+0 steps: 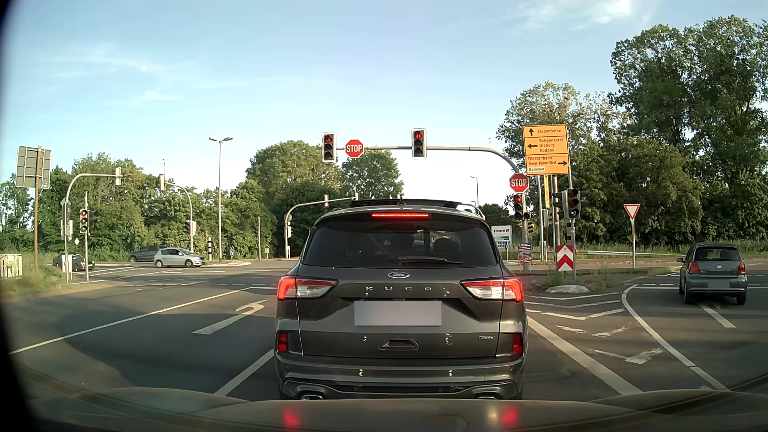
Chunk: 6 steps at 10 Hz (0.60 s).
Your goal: Follow the waypoints while adhering to traffic rules and regulations
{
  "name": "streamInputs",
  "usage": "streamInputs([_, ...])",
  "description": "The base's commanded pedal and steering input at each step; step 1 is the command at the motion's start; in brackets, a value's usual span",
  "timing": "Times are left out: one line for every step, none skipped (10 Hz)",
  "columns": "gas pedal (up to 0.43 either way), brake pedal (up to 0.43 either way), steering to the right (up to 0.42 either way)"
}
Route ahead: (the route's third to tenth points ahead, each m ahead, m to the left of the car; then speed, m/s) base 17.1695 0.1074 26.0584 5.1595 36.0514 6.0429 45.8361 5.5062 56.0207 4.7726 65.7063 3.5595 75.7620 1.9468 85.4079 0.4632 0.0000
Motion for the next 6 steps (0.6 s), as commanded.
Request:
streamInputs([0.0,0.287,0.006])
streamInputs([0.0,0.287,0.006])
streamInputs([0.0,0.287,0.006])
streamInputs([0.0,0.287,0.006])
streamInputs([0.0,0.287,0.006])
streamInputs([0.0,0.287,0.005])
